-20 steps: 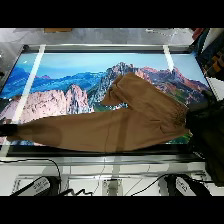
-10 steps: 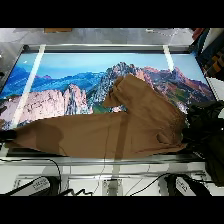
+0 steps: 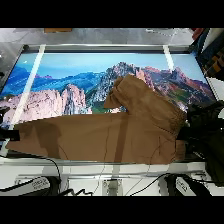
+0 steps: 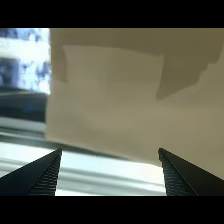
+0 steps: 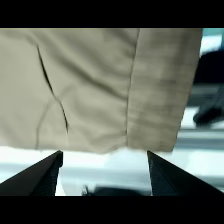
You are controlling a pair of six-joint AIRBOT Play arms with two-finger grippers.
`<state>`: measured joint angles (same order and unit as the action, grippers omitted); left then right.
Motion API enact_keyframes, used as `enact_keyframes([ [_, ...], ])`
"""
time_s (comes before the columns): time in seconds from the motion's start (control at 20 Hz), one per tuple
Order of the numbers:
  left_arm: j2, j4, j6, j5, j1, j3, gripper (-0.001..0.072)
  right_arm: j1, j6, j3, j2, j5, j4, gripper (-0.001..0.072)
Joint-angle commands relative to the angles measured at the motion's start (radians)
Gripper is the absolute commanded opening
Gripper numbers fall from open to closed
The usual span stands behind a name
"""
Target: Fold the clothes and pants, and hang the long-sleeved shirts on hangers.
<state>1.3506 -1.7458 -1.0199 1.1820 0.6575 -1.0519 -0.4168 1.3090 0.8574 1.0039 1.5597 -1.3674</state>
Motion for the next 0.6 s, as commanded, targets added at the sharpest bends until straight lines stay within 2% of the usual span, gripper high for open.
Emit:
enact_keyframes([
  [0.0,0.002,0.116,-0.064,-0.045,-0.055,-0.067,0.0698,0.000,0.014,0.014,0.001,-0.161,0.045,0.0600],
  [0.1,0.003,0.264,-0.011,-0.079,-0.130,-0.087,0.0697,0.000,0.064,0.032,0.001,-0.299,0.055,0.0538],
  [0.2,0.006,0.434,0.073,-0.105,-0.234,-0.088,0.0697,0.000,0.104,0.046,0.001,-0.392,0.074,0.0539],
  [0.25,0.012,0.517,0.086,-0.127,-0.291,-0.088,0.0677,0.000,0.105,0.048,0.001,-0.420,0.090,0.0539],
  [0.35,0.048,0.708,0.086,-0.162,-0.418,-0.088,0.0571,0.000,0.105,0.048,0.001,-0.440,0.110,0.0536],
  [0.55,0.170,1.079,0.083,-0.189,-0.666,-0.088,0.0562,0.000,0.104,0.048,0.001,-0.438,0.109,0.0536],
])
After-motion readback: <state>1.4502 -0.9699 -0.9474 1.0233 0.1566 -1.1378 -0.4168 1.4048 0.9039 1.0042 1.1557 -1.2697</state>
